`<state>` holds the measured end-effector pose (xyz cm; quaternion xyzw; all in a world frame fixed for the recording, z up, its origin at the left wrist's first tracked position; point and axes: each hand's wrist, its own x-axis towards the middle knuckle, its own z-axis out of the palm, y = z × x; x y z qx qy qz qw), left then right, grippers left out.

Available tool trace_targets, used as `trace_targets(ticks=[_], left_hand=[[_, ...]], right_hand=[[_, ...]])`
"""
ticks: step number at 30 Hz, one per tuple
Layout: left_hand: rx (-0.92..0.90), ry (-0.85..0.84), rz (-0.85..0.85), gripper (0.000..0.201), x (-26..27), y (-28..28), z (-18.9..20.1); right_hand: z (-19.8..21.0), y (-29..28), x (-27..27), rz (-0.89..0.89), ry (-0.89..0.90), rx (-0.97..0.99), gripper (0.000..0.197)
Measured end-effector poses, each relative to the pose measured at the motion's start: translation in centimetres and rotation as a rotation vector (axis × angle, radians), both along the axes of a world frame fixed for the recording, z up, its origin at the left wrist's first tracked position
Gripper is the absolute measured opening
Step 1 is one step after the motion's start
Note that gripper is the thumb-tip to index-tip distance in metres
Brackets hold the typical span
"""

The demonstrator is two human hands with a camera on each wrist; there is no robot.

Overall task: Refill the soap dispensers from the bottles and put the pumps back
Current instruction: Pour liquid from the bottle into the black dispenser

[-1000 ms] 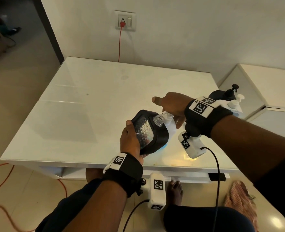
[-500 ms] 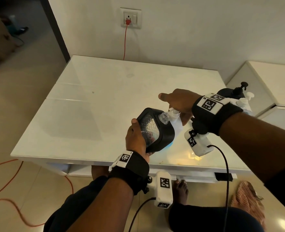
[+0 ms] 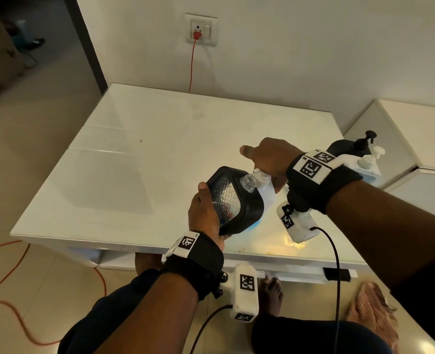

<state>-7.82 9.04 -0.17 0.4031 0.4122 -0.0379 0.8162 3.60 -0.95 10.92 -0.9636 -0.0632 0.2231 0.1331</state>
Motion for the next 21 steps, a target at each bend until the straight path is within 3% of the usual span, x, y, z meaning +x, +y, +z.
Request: trace_targets(ticks=[3,11,18,21], left_hand=[[0.001,-0.007,0.014,0.047,-0.2,0.1,0.1],[-0.012,-0.008,0.010,0.048,0.0,0.1,0.0],[0.002,-0.009,0.011,0.039,-0.1,-0.1,0.3],[-0.001,-0.012,0.012,0.039,-0.1,-0.1,0.5]], right_hand=[[0.2,0.0,-0.1,-0.009,-0.006,0.042,0.054],[-0.6,-0.2,-0.7,0.004,-0.146,0.008,0.037],[0.5,-0.3,-0.5,-0.053,0.024,0.114,0.052],[0.3,-0.5,-0.6,-0.045,-0.004,0.104,0.048]])
